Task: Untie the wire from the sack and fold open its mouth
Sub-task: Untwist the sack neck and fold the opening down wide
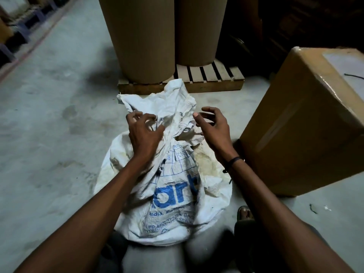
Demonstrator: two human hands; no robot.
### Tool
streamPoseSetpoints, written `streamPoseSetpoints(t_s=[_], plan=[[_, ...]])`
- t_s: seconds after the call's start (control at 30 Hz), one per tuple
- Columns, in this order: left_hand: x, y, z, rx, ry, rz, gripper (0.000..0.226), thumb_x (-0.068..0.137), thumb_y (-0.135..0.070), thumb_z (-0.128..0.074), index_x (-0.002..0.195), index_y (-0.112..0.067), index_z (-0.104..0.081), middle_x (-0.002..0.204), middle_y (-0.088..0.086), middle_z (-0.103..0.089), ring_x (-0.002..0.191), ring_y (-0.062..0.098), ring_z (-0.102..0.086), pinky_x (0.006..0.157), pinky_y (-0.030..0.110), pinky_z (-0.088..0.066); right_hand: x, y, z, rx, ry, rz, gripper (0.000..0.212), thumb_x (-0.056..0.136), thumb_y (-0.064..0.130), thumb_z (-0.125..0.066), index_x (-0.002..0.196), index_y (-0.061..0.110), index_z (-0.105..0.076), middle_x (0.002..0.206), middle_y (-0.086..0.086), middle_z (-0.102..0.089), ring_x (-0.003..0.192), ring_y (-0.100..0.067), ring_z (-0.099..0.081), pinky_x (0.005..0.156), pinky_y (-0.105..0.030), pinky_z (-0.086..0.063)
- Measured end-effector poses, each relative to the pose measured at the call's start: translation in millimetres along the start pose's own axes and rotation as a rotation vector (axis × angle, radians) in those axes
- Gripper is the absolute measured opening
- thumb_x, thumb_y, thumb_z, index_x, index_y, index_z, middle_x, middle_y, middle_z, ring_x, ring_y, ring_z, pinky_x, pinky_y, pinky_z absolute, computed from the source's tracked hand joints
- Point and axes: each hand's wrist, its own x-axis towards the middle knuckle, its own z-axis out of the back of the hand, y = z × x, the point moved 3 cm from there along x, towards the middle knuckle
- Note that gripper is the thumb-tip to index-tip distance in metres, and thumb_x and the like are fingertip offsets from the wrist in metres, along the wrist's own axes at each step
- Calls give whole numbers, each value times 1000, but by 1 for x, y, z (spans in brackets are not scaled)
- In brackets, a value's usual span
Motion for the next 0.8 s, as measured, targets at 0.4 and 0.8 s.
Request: streamPoseSetpoints(t_s=[0.4, 0.8], plan=[[-94, -41, 78, -95, 169, -283, 19, 71, -14, -89, 85, -15, -76, 121, 5, -48, 106, 16, -61, 93, 11, -46, -66, 5, -14, 118, -52, -109, 68, 80, 52, -83, 132, 24, -49, 107, -1, -73, 103, -19, -72, 91, -43, -61], [-120, -104, 163, 111, 30, -442, 91, 73, -47, -88, 149, -26, -44, 157, 5, -36, 146, 23, -37, 113, 48, -36, -163, 39, 16, 68, -117, 122, 50, 87, 17, -83, 112, 17, -40, 90, -2, -79, 71, -3, -65, 64, -11, -46]])
